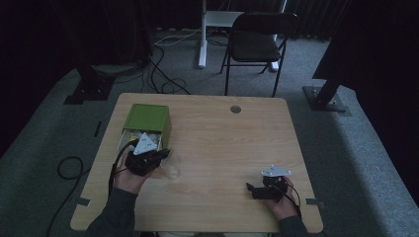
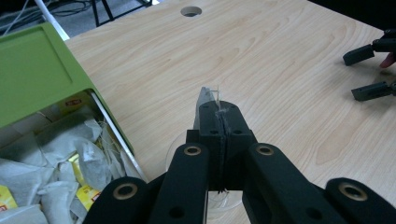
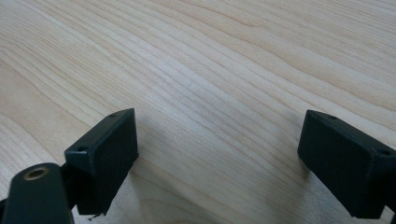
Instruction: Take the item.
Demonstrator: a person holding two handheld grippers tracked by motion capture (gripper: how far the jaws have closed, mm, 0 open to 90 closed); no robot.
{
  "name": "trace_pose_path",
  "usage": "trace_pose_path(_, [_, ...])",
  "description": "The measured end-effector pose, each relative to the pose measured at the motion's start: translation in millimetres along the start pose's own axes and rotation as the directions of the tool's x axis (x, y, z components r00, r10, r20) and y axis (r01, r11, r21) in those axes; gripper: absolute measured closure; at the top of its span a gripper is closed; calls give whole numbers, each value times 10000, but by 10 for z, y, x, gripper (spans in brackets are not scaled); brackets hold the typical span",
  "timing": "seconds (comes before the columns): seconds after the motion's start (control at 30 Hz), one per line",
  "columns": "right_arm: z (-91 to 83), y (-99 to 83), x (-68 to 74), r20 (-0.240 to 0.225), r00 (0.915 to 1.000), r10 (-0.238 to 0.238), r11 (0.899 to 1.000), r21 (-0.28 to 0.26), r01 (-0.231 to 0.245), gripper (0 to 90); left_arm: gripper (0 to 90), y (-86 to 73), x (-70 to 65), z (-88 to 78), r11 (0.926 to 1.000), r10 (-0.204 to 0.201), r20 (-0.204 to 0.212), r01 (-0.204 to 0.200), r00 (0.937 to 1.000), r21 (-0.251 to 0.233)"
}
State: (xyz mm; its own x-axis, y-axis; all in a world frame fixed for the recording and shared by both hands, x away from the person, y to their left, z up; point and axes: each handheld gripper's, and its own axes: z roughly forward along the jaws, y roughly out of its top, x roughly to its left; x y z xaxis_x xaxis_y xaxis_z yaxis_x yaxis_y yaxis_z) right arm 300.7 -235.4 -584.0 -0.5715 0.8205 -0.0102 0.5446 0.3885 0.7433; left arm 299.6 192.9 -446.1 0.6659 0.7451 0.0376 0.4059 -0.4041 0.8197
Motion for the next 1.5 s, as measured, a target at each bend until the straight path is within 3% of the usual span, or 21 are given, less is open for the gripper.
trace_pose_path(0.53, [-1,-1,3,-13,10000,26,10000,6,-26,115,896,-51,-15,109,9995,21,69,-23,10000,301])
trace_pose_path(0.6, [-1,0,4,-15,10000,35,10000,6,-35,115,799,-55,-19,125,9988,102,81,-106,9999,473])
trace_pose_path(0.83, [-1,-1,3,-15,10000,28,10000,5,-28,115,745,-65,-10,103,9991,67,54,-70,10000,416])
trace_pose_path(1.17, [-2,-1,2,-14,10000,14,10000,11,-14,115,705,-139,90,6,9993,-187,-371,199,9991,303])
trace_pose_path(1.5, [-2,-1,2,-15,10000,3,10000,14,-3,115,705,-275,219,-103,9979,-439,-1028,485,9937,422])
